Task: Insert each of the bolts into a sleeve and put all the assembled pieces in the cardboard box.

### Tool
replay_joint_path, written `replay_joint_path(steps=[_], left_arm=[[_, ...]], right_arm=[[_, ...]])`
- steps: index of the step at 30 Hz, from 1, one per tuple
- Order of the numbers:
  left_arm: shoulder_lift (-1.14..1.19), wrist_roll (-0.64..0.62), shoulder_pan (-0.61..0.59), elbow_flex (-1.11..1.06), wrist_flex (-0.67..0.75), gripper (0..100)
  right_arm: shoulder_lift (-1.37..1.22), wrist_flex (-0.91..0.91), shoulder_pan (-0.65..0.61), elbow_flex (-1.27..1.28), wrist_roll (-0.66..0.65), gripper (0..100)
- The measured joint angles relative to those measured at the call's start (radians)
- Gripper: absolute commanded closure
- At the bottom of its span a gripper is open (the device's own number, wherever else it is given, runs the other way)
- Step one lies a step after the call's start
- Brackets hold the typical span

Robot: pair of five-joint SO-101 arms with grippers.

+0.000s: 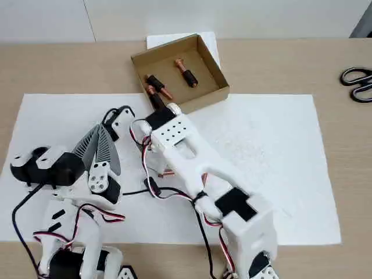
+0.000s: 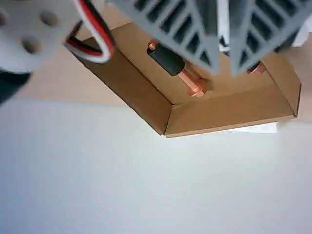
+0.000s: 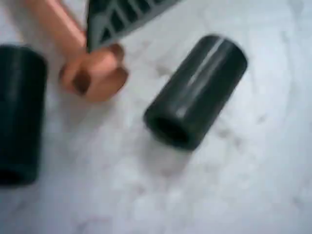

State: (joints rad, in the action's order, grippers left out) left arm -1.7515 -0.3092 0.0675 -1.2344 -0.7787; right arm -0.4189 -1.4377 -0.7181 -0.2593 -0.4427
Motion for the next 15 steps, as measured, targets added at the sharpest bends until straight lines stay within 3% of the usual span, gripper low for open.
replay_joint_path(steps=[7,15], left_arm=[[0.0,0.0,0.0,0.0,0.0,99],[0.0,0.0,0.0,0.0,0.0,99]], right_arm=[[-0.109,-0.021,-0.009,-0.169,0.0,73.5],[-0.141,-0.021,-0.04,-0.184,0.0,73.5]])
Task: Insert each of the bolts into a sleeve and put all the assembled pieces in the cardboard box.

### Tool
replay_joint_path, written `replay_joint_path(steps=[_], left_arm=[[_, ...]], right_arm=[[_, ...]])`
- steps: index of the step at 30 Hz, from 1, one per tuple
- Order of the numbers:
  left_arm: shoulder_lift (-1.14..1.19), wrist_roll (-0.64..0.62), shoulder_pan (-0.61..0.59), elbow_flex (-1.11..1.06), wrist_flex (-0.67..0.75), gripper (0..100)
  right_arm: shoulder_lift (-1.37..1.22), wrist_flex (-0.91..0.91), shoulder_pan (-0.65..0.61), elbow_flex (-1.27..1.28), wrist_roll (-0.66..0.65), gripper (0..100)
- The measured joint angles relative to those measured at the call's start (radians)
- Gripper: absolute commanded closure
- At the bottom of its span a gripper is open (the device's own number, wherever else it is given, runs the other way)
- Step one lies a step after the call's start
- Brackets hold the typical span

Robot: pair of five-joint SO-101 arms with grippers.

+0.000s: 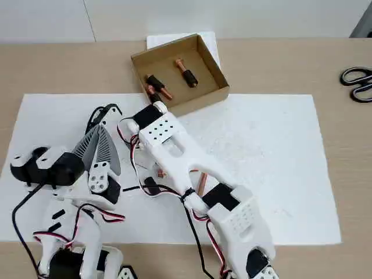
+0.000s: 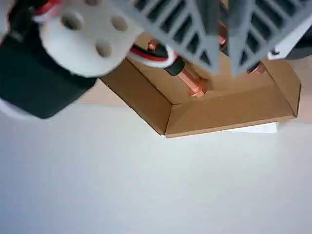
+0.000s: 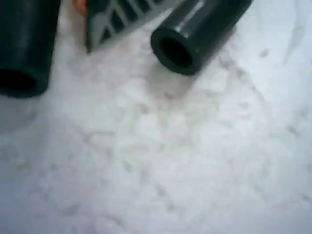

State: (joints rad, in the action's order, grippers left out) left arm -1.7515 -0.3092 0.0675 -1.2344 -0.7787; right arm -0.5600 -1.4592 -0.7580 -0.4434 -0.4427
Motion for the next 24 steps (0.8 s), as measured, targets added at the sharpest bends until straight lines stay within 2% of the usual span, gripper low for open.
replay_joint_path(steps=[24], left_arm=[[0.0,0.0,0.0,0.0,0.0,99]], right_arm=[[-0.133,-0.018,0.0,-0.012,0.0,73.6]])
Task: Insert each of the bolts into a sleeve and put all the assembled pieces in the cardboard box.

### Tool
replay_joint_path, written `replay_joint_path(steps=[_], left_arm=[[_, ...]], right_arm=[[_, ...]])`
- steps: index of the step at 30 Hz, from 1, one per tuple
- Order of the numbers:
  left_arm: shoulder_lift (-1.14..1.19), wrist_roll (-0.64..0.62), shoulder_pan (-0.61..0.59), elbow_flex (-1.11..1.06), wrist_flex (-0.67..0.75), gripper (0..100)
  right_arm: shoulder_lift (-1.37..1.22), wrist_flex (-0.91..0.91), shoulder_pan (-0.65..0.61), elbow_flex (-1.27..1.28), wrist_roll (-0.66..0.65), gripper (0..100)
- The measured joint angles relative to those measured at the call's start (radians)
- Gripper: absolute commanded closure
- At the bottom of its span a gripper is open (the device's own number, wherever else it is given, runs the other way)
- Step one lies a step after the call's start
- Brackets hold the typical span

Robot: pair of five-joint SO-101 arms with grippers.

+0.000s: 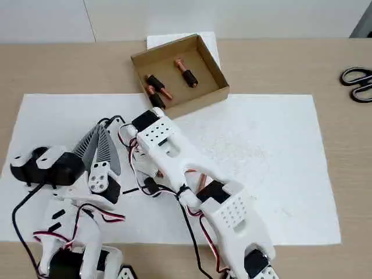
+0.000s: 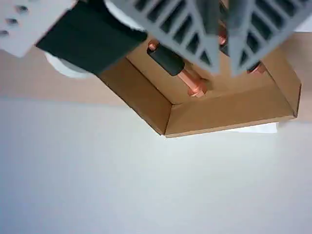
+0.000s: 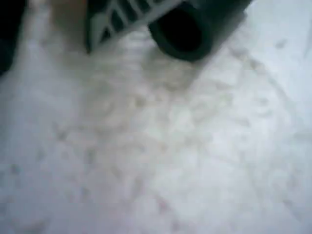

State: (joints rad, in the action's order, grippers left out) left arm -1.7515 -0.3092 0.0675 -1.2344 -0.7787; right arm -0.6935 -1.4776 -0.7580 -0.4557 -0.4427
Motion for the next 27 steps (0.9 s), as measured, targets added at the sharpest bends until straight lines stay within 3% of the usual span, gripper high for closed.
replay_joint_path(steps=[7,13,27], left_arm=[[0.0,0.0,0.0,0.0,0.0,99],[0.0,0.0,0.0,0.0,0.0,99],[0.0,0.0,0.0,0.0,0.0,99]], right_arm=[[-0.034,-0.002,0.0,-0.017,0.0,75.7],[-0.04,0.009,0.003,-0.032,0.0,99.1],[-0.044,-0.006,0.003,-0.069,0.0,99.4]])
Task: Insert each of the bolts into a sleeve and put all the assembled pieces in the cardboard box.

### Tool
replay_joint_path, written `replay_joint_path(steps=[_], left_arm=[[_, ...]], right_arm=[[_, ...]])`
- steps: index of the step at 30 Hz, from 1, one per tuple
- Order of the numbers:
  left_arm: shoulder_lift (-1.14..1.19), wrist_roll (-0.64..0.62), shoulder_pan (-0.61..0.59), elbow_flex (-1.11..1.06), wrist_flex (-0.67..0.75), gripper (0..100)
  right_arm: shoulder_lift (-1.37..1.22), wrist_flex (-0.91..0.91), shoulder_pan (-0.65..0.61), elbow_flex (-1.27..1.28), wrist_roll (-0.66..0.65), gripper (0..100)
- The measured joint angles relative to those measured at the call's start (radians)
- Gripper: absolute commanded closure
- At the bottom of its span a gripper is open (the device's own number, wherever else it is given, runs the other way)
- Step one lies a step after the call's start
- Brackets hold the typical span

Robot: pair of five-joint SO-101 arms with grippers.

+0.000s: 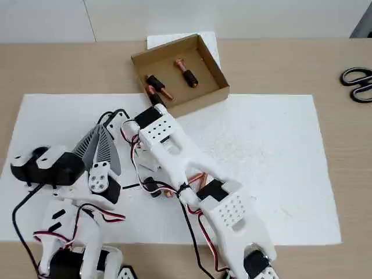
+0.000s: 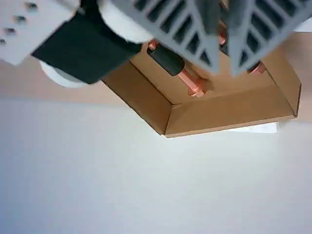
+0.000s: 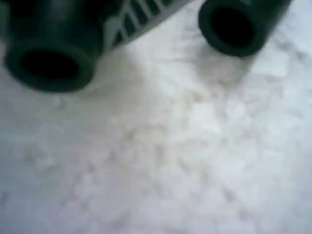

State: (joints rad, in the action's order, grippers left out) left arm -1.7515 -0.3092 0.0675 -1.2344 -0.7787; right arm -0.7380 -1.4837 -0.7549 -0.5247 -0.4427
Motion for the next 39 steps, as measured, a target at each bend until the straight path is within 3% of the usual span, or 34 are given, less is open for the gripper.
replay_joint_path(steps=[6,16,21,29,39], left_arm=[[0.0,0.0,0.0,0.0,0.0,99],[0.0,0.0,0.0,0.0,0.0,99],[0.0,0.0,0.021,0.0,0.0,99],[0.0,0.0,0.193,0.0,-0.025,99],[0.04,0.084,0.338,-0.021,-0.138,99]], right_arm=[[-0.003,-0.074,-0.012,-0.164,-0.003,99.5],[0.101,-0.19,0.176,-0.635,-0.003,99.5],[0.281,-0.212,0.255,-0.684,0.002,99.5],[0.747,-0.219,0.308,-0.42,0.035,99.5],[1.298,-0.126,0.717,0.301,0.109,99.1]])
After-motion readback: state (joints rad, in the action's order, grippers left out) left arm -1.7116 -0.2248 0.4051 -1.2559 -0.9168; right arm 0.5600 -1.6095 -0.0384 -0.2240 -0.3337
